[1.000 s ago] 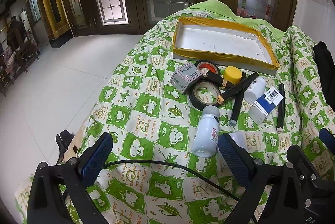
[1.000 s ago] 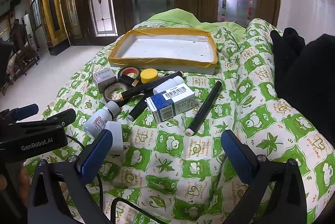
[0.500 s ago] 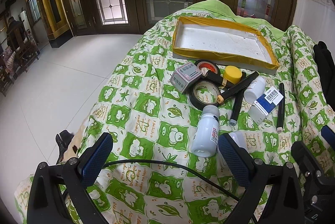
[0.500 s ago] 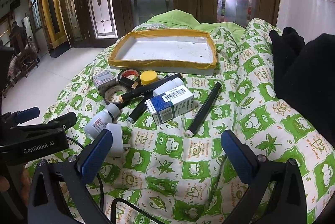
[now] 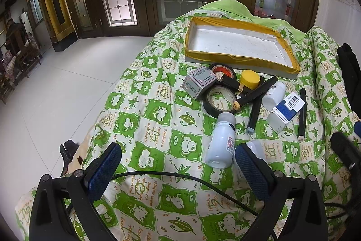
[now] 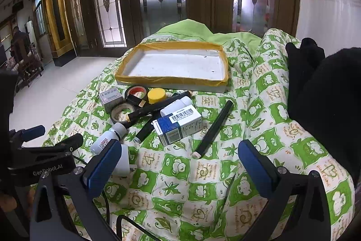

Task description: Organize rigid objects

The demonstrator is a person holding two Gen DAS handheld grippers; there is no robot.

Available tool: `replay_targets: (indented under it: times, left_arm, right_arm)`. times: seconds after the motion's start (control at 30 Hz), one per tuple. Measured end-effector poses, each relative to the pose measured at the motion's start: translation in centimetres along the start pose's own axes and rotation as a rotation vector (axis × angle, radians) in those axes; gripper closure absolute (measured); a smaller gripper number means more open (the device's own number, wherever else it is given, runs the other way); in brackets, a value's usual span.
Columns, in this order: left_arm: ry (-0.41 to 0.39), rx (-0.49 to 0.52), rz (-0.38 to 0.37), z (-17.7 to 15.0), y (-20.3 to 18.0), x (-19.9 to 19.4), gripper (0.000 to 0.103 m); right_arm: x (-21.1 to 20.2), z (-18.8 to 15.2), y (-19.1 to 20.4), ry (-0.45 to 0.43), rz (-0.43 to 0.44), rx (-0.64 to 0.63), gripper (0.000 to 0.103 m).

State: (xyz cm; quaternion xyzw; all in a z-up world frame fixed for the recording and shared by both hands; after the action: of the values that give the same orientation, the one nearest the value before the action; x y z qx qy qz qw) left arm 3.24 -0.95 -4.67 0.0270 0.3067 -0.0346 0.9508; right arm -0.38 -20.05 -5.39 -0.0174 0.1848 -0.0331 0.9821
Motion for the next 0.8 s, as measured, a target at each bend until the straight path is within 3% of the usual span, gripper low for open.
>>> replay_targets:
  times: [0.17,0.3,0.43,0.57,0.8]
  left_arm:
    - [-0.004,0.004,-0.004,-0.3,-0.3,-0.2,0.001]
    - [0.0,0.004,-0.007,-0.3,-0.4,-0.3,0.001]
    - [0.016,-0.001,-0.038,-0.4,-0.5,-0.2,0.001]
    - [0.049,-0.004,-0.061,-0.5,-0.7,0.3,0.001]
    - [0.097,0.029,-0.096,-0.6,-1.8,1.0,0.001]
  right_arm:
    - [0.8,2.3,-0.2,0.066,0.093,0.007,0.0]
    - [1.7,3.1,-1.6,0.086,0.097,-0.025,0.001]
    - [2.9,1.7,-4.3,0.11,0.093,0.062,0.01]
    - [3.7,0.3,-4.3,0.159,0.117,0.095,0.028]
    - [3.8,0.1,-4.3,0.158,0.123,0.119,0.028]
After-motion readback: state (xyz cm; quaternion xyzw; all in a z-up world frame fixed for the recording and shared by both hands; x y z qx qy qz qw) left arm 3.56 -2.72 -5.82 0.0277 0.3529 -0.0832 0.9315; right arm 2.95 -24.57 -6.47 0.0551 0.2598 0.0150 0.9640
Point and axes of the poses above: each gripper's, at about its wrist camera, not at the fingertips, and x roughly the way its jaws point, y to its left, z to its top, the point moved 5 cm from there along x, roughly the way its jaws point, and after that the axes turned 14 degrees about -y, right-handed, at the moved point
